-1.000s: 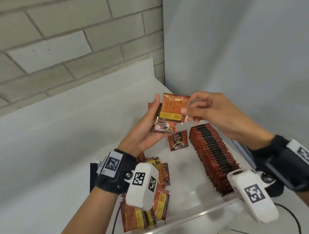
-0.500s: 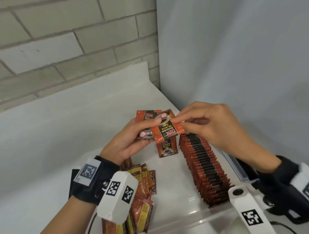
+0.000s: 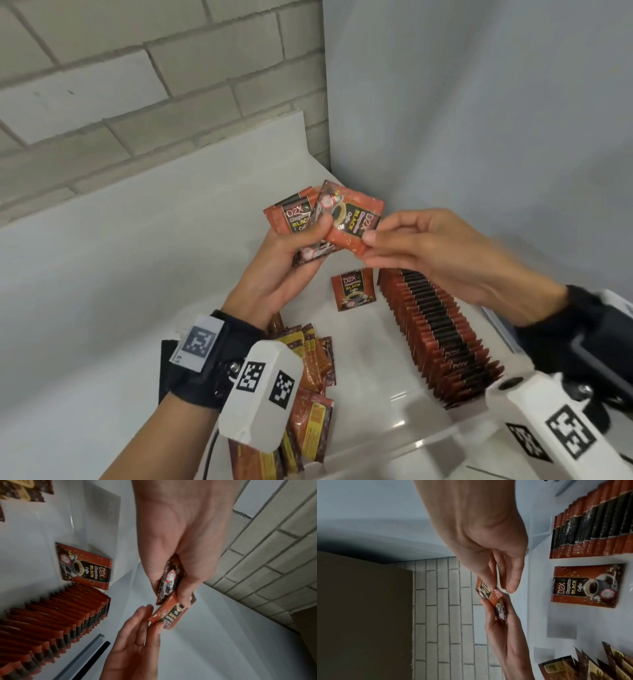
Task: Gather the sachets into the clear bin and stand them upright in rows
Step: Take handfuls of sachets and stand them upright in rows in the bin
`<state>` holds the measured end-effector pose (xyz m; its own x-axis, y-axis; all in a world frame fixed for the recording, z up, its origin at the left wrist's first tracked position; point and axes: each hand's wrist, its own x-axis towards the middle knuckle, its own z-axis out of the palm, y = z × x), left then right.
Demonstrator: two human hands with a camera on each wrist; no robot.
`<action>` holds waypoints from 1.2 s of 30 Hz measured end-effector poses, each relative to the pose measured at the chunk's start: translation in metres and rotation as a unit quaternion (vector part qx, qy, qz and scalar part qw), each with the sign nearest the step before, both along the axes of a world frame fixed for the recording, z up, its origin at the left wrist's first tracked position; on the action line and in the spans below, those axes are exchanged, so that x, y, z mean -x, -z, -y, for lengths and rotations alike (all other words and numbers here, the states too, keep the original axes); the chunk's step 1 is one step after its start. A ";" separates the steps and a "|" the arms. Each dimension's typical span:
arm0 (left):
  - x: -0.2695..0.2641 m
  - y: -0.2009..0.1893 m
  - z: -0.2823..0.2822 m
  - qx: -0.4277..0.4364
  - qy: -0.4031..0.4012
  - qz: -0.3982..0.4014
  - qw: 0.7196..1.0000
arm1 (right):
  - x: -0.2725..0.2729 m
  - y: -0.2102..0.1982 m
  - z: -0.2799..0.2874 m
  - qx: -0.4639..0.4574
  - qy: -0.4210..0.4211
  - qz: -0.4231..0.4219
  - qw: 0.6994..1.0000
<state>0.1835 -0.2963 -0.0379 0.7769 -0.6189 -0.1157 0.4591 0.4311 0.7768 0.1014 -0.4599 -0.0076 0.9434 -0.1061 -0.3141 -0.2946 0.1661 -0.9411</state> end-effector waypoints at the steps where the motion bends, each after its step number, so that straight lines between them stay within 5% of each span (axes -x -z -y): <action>1: 0.000 0.001 0.000 -0.003 0.001 0.004 1.000 | -0.002 0.000 0.000 -0.005 0.016 0.004 1.000; 5: 0.000 0.000 0.001 -0.009 -0.014 -0.004 1.000 | -0.007 -0.005 0.005 0.013 0.047 0.028 0.998; 9: -0.007 -0.003 -0.002 0.034 -0.084 -0.094 0.991 | -0.007 -0.015 0.026 0.190 -0.040 0.028 0.981; 14: -0.009 0.000 -0.001 0.048 -0.093 -0.130 0.986 | -0.016 -0.005 0.016 0.464 -0.225 0.048 0.855; 22: -0.005 0.000 0.001 -0.002 -0.055 -0.106 0.993 | -0.035 0.019 -0.014 0.583 -0.310 0.043 0.750; 28: -0.005 0.001 0.001 -0.040 -0.039 -0.064 0.996 | -0.041 0.023 -0.011 0.605 -0.319 0.045 0.728; 36: -0.006 0.005 0.001 -0.085 -0.039 -0.035 0.995 | -0.040 0.022 -0.010 0.592 -0.307 0.040 0.745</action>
<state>0.1894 -0.2976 -0.0424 0.8085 -0.5233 -0.2691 0.4847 0.3330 0.8088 0.1417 -0.4497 -0.0297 0.9390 0.1941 -0.2839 0.0907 -0.9360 -0.3402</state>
